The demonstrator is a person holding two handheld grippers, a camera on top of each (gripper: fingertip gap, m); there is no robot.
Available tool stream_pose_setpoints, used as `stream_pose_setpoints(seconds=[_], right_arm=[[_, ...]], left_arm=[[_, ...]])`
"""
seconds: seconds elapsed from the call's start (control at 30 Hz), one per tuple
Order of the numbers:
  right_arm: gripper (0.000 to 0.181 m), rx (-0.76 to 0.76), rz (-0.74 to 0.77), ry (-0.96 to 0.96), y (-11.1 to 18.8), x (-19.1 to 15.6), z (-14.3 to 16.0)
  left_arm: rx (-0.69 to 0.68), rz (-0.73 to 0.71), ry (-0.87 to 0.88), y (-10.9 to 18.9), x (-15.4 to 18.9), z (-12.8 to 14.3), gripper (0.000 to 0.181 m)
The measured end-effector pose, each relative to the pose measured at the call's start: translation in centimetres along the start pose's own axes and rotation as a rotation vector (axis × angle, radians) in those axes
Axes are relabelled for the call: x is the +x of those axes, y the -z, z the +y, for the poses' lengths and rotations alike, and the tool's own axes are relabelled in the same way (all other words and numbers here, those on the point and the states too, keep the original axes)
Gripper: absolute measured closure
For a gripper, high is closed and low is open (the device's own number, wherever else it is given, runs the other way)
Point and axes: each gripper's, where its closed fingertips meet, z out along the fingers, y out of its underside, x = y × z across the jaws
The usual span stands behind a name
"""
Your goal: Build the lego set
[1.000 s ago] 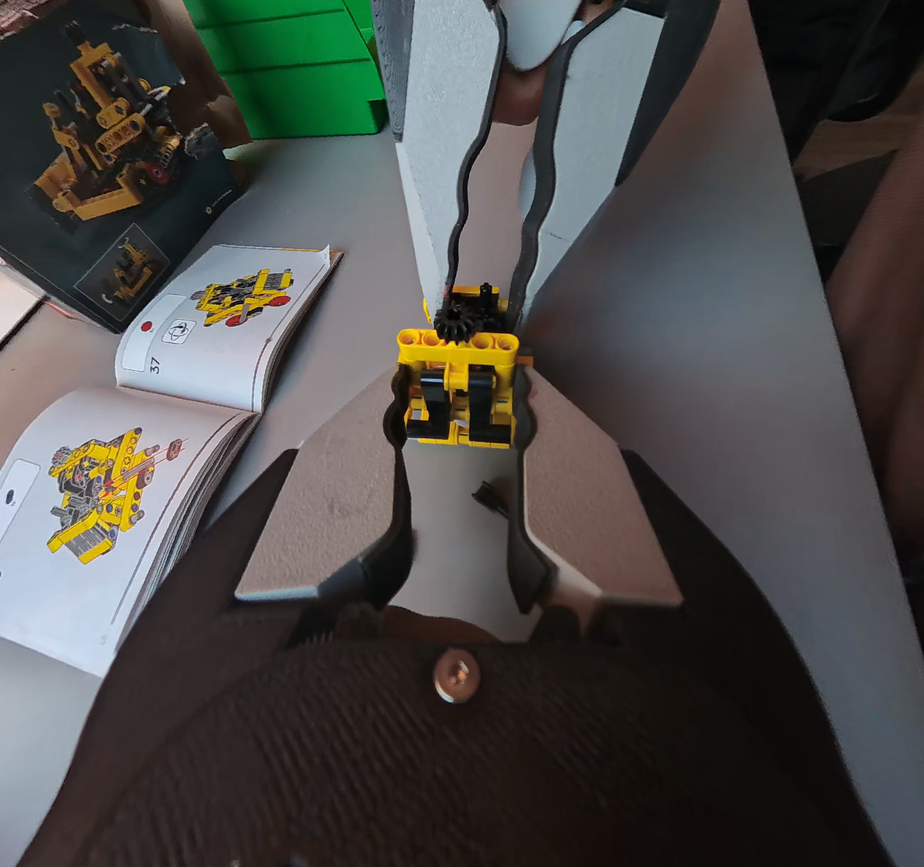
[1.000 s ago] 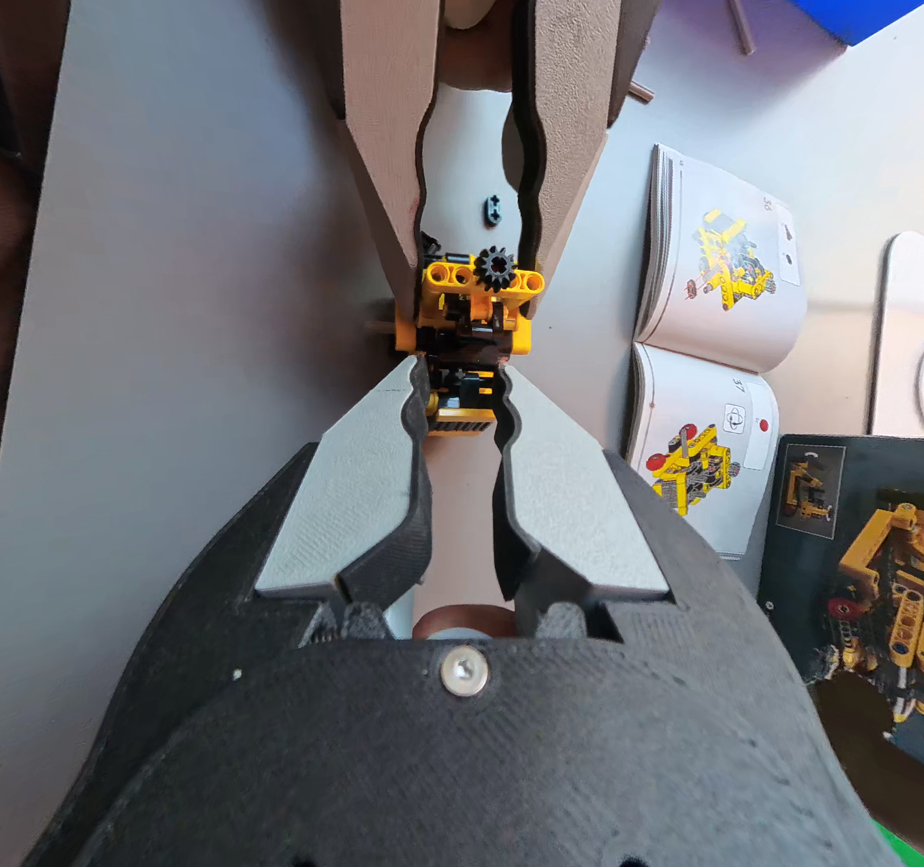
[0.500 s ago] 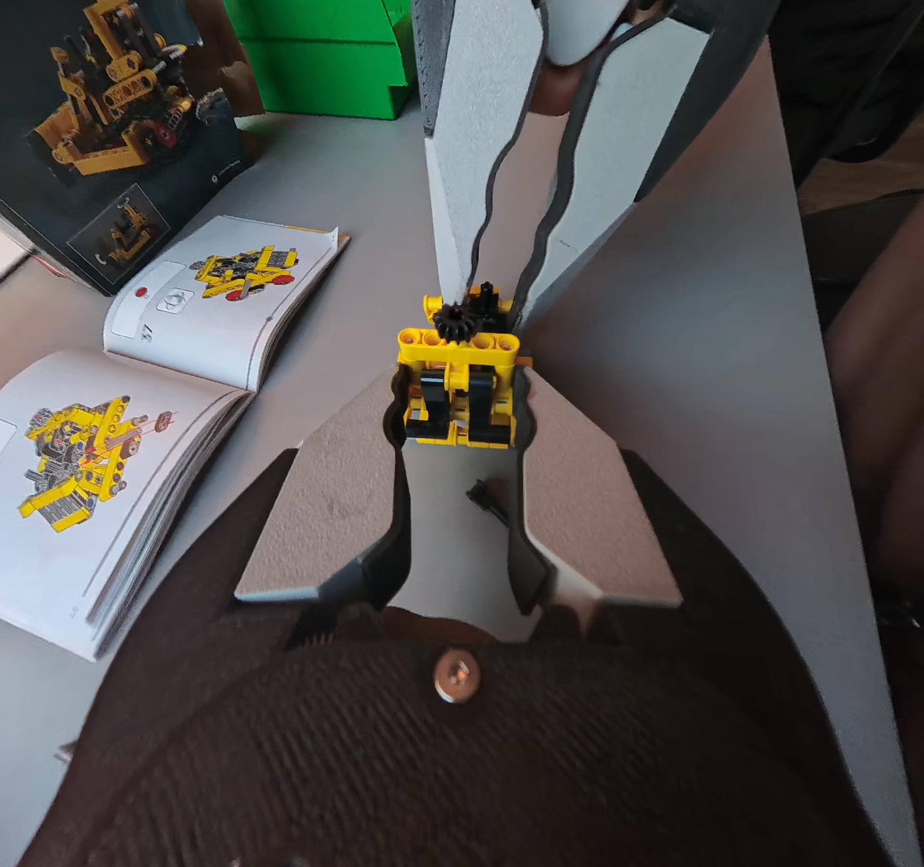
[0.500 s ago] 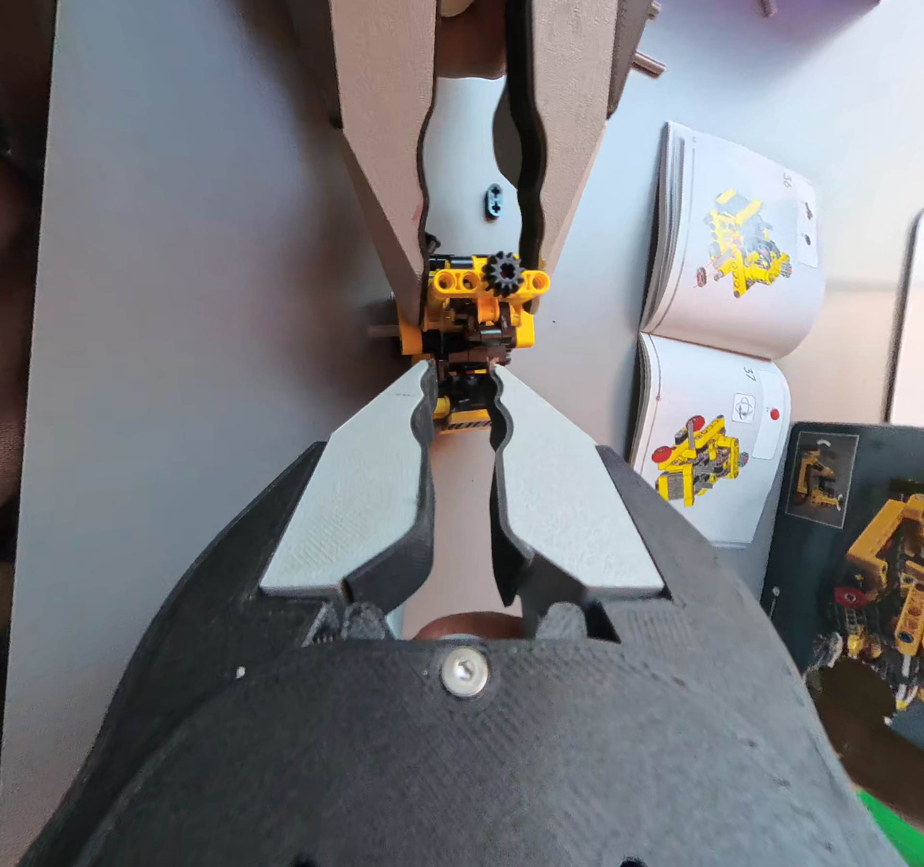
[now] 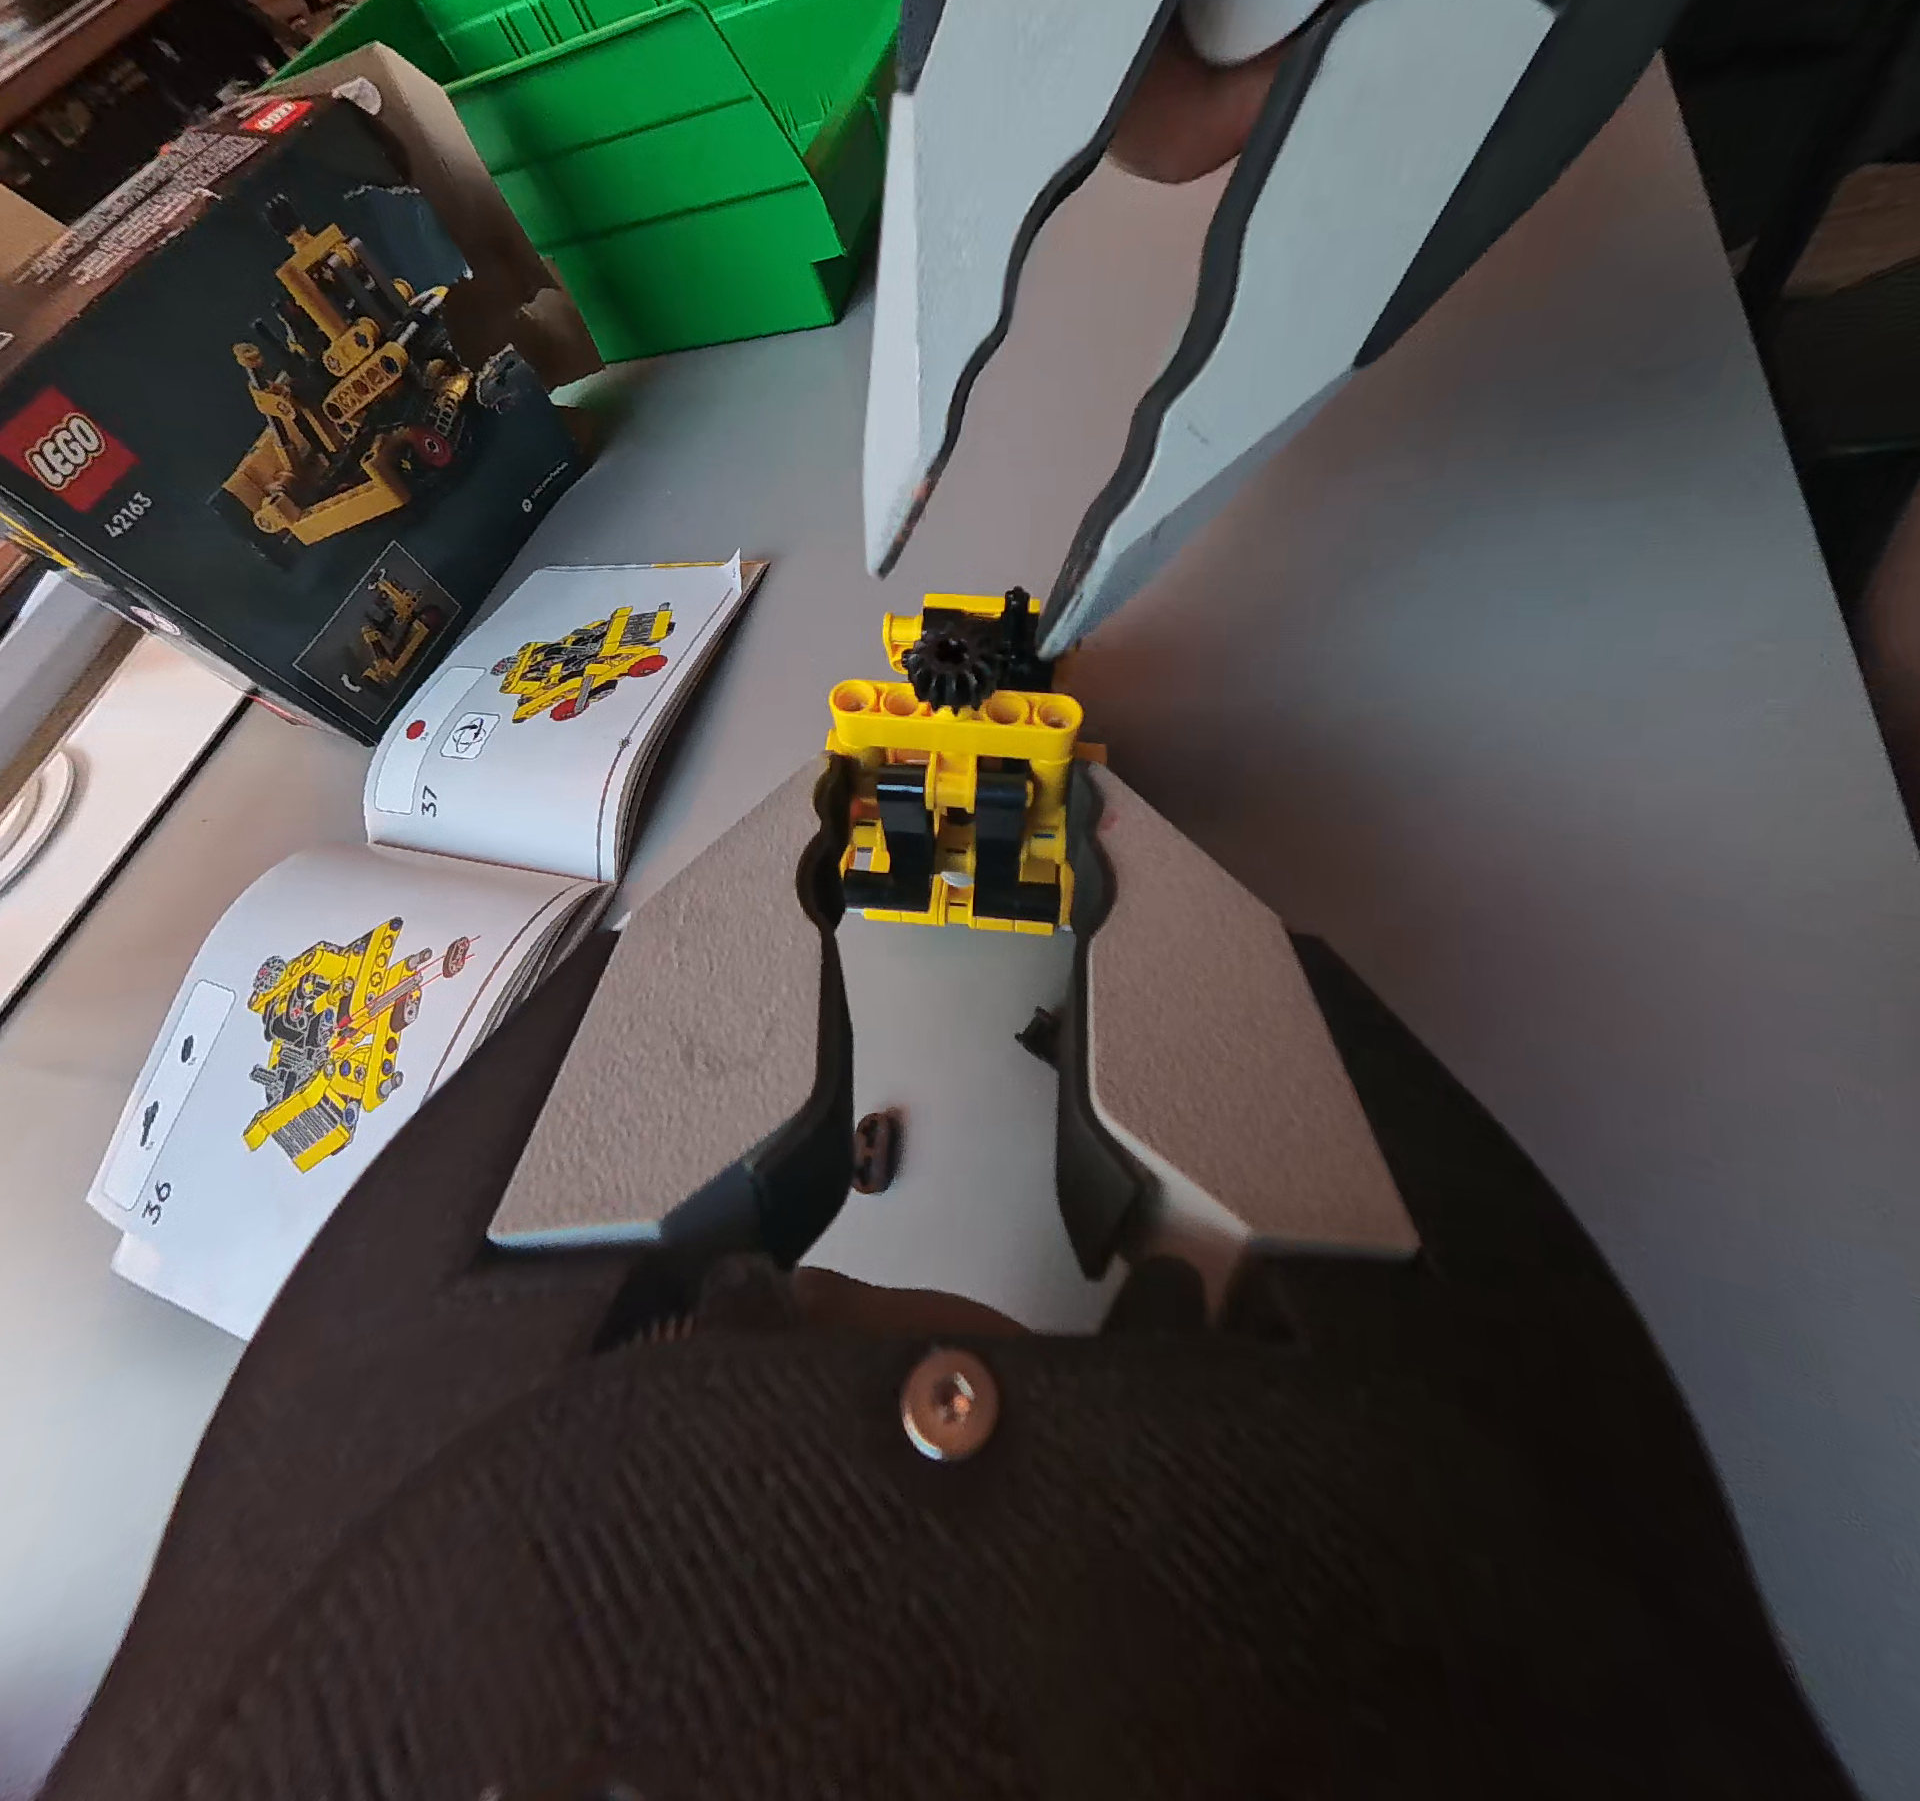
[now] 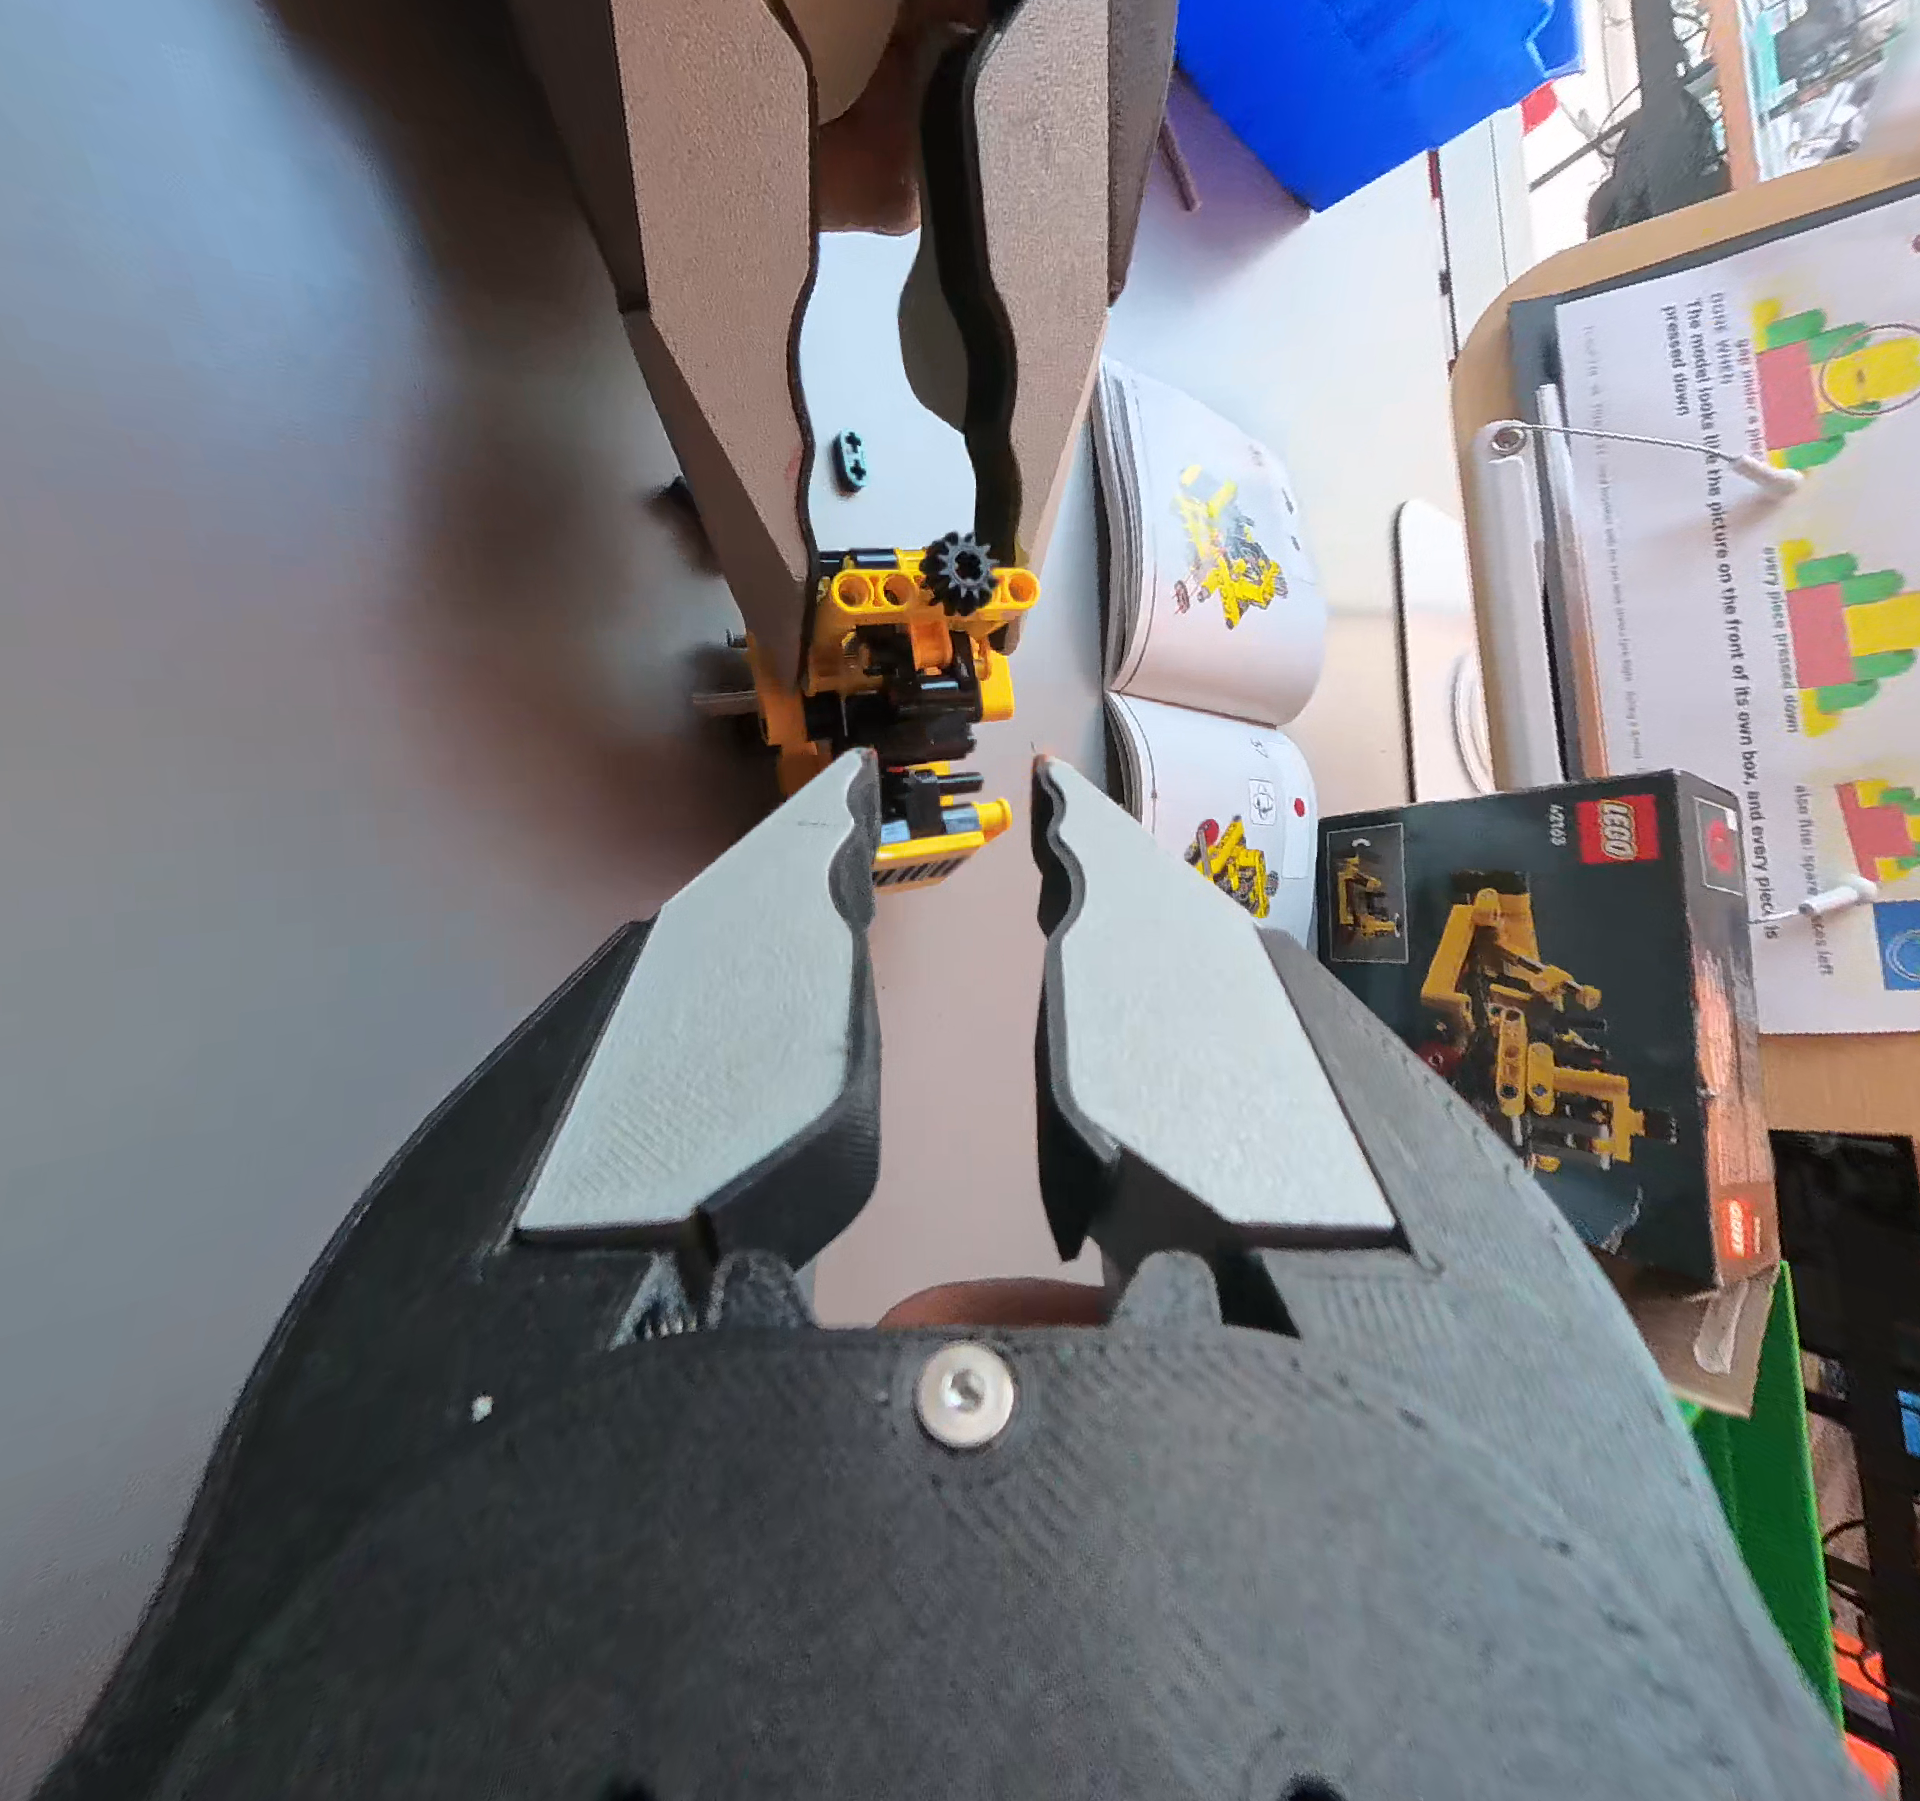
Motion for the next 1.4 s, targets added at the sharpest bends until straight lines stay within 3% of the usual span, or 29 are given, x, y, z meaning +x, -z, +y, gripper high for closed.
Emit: stream_pose_setpoints(seconds=[0.2,0.5,1.4], right_arm=[[0.151,-0.023,-0.094,0.017,-1.0,-1.8,0.3],[0.156,-0.036,-0.071,0.080,-1.5,-1.2,0.4],[0.159,-0.045,-0.202,0.154,-2.1,-1.2,0.8]], left_arm=[[0.001,-0.001,-0.006,0.0,0.0,0.0,0.142],[-0.002,-0.001,-0.006,0.0,0.1,0.0,0.141],[-0.031,-0.012,0.083,-0.2,-0.3,0.4,0.142]])
